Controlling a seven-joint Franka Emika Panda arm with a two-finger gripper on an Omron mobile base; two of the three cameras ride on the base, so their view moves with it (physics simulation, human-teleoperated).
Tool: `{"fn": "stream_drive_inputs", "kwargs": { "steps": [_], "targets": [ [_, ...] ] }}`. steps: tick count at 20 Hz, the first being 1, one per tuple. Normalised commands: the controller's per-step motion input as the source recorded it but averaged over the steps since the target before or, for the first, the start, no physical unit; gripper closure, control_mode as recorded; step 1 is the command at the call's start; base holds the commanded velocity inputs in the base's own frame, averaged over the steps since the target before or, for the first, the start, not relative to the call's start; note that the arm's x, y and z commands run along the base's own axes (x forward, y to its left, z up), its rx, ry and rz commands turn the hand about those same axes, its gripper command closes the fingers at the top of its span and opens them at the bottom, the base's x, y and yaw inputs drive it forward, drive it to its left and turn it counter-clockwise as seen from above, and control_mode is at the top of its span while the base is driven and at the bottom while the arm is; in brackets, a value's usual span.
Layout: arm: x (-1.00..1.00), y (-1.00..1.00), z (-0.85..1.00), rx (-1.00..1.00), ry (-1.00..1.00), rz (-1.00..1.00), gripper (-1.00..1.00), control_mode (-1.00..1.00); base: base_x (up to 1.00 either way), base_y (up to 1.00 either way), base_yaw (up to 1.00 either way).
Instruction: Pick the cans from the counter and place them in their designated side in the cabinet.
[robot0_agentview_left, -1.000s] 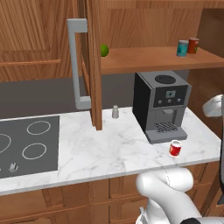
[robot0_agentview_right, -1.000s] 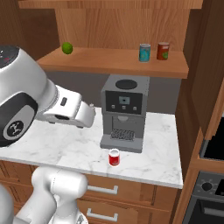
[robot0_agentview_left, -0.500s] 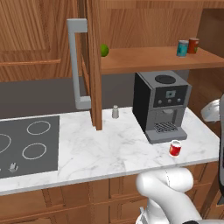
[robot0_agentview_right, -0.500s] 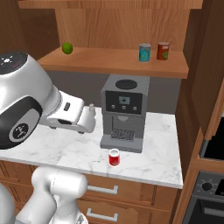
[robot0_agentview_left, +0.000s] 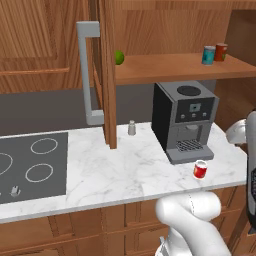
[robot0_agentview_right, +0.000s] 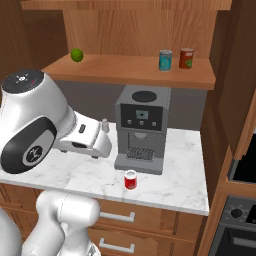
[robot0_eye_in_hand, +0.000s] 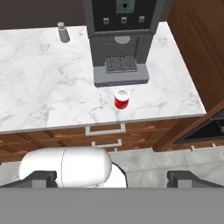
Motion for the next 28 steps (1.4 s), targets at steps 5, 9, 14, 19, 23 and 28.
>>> {"fn": "stream_drive_inputs", "kwargs": {
  "steps": [5,9,14,19,23,28],
  "targets": [
    [0.19,0.0,-0.18,0.0,0.03,0.0,-1.0,-1.0,0.0,0.0,0.0],
    [0.2,0.0,-0.13,0.0,0.0,0.0,-1.0,-1.0,0.0,0.0,0.0],
    [0.19,-0.01,-0.09,0.01,0.0,0.0,-1.0,-1.0,0.0,0.0,0.0],
    [0.14,-0.07,-0.05,0.01,0.0,0.0,-1.0,-1.0,0.0,0.0,0.0],
    [0.06,-0.12,-0.05,0.02,0.0,0.0,-1.0,-1.0,0.0,0.0,0.0],
    [0.06,-0.12,-0.11,0.01,0.0,0.0,-1.0,-1.0,0.0,0.0,0.0]
  ]
}}
